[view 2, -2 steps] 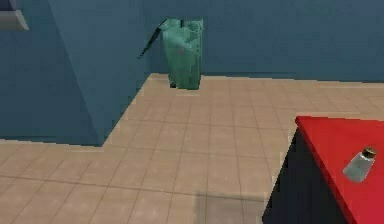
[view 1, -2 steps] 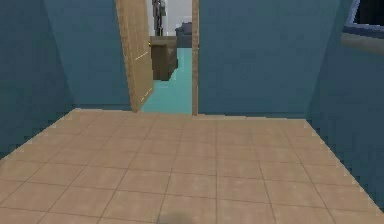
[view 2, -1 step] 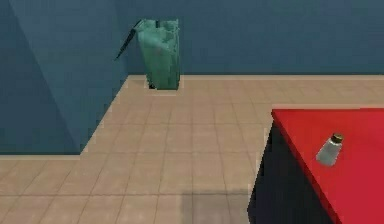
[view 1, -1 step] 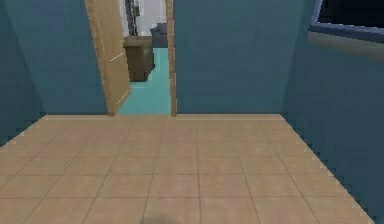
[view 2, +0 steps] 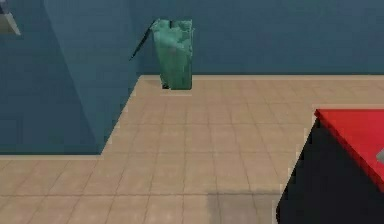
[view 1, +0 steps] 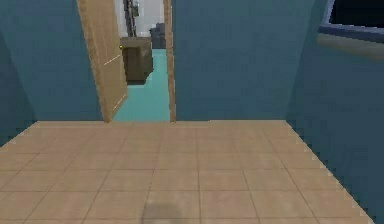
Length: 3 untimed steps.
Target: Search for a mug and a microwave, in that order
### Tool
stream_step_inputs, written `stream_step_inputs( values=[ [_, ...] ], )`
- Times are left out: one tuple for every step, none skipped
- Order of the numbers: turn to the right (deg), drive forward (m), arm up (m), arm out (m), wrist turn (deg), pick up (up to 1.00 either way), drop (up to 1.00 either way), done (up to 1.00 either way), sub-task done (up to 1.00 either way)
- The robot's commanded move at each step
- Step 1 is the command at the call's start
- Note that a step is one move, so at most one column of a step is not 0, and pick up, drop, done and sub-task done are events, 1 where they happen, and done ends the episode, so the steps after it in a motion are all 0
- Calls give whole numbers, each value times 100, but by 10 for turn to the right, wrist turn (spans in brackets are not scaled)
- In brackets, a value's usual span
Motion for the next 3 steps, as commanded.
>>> stream_step_inputs(
  values=[
    [-450, 0, 0, 0, 0, 0, 0, 0, 0],
    [-420, 0, 0, 0, 0, 0, 0, 0, 0],
    [0, 100, 0, 0, 0, 0, 0, 0, 0]
  ],
)
